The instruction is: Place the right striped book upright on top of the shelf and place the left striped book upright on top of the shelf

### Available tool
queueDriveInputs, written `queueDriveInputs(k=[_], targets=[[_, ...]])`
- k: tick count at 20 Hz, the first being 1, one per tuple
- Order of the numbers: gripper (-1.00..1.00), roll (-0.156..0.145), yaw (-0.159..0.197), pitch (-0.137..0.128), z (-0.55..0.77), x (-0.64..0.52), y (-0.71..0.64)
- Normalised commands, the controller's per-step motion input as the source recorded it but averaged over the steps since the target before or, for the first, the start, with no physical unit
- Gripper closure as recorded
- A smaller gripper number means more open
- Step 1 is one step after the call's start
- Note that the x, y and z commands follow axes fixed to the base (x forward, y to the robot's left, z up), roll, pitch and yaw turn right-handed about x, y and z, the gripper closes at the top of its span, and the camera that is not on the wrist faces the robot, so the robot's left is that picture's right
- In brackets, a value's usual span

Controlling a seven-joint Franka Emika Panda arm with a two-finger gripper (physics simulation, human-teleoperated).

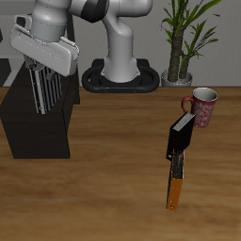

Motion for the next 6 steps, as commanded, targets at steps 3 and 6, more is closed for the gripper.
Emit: queueDriveInputs(k=[3, 6], targets=[[-1.00, 0.016, 0.038, -0.044, 0.15, -0.23, 0.03], [-1.00, -0.026, 0.014, -0.077, 0.38, -0.28, 0.02]])
